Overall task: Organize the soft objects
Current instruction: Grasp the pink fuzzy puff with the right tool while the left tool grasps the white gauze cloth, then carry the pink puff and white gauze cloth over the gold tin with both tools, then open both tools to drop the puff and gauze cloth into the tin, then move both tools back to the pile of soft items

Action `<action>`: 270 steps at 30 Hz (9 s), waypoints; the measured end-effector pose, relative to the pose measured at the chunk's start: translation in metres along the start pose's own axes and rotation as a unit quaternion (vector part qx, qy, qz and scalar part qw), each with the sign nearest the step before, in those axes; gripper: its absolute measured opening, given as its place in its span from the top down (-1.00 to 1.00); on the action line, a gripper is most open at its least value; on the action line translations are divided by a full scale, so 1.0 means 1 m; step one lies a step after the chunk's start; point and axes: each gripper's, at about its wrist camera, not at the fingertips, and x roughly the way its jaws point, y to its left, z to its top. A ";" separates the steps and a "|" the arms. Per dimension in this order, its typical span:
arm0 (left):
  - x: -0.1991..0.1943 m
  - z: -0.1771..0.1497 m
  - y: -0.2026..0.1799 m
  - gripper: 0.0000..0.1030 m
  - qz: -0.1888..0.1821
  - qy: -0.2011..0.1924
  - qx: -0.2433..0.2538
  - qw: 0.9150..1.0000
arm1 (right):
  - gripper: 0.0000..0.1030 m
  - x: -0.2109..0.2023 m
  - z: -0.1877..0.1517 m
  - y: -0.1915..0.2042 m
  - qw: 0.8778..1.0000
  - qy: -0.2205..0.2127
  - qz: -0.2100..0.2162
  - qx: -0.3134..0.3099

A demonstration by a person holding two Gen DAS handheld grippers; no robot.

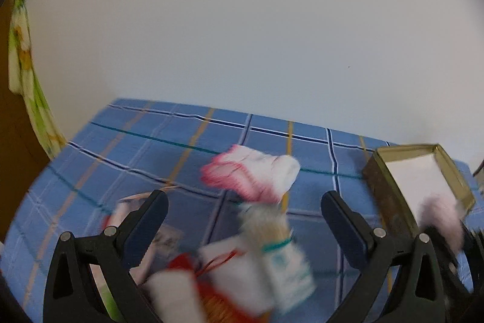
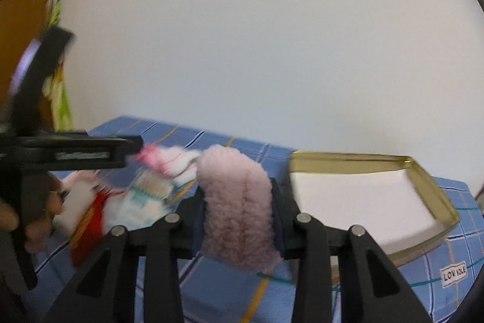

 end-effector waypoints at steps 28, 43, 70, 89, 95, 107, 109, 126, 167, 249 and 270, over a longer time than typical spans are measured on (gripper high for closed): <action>0.073 0.026 -0.017 0.48 -0.041 0.043 -0.069 0.996 | 0.19 -0.013 0.010 -0.051 0.993 -0.038 -0.098 0.054; -0.053 -0.034 -0.089 0.47 -0.087 -0.131 -0.044 0.986 | 0.19 -0.047 0.016 -0.062 0.985 -0.118 -0.109 0.057; -0.056 -0.069 -0.169 0.47 -0.046 -0.136 0.041 0.989 | 0.19 -0.060 0.002 -0.151 0.975 -0.118 -0.183 0.054; -0.040 -0.063 -0.241 0.47 -0.074 -0.115 0.086 0.987 | 0.19 -0.062 -0.004 -0.214 0.961 -0.085 -0.250 0.080; -0.039 -0.068 -0.244 0.47 -0.073 -0.120 0.099 0.985 | 0.19 -0.046 -0.006 -0.225 0.962 -0.053 -0.242 0.116; -0.028 -0.072 -0.248 0.47 -0.073 -0.111 0.102 0.986 | 0.19 -0.026 -0.014 -0.219 0.970 -0.012 -0.211 0.123; -0.026 -0.072 -0.249 0.47 -0.073 -0.110 0.105 0.986 | 0.19 -0.024 -0.015 -0.218 0.970 -0.006 -0.213 0.118; -0.004 -0.061 -0.256 0.47 -0.070 -0.085 0.109 0.988 | 0.16 -0.010 -0.016 -0.213 0.970 0.029 -0.218 0.101; 0.003 -0.065 -0.276 -0.52 -0.034 -0.110 0.122 0.986 | -1.00 -0.032 -0.015 -0.214 0.961 -0.036 -0.245 0.125; -0.096 -0.109 -0.056 -0.72 0.119 -0.147 0.042 0.981 | -0.84 -0.067 -0.008 -0.057 0.993 -0.084 -0.072 0.042; -0.109 -0.127 0.115 -0.72 0.202 -0.094 -0.076 0.972 | -0.14 0.016 0.005 0.094 0.989 0.048 0.137 0.016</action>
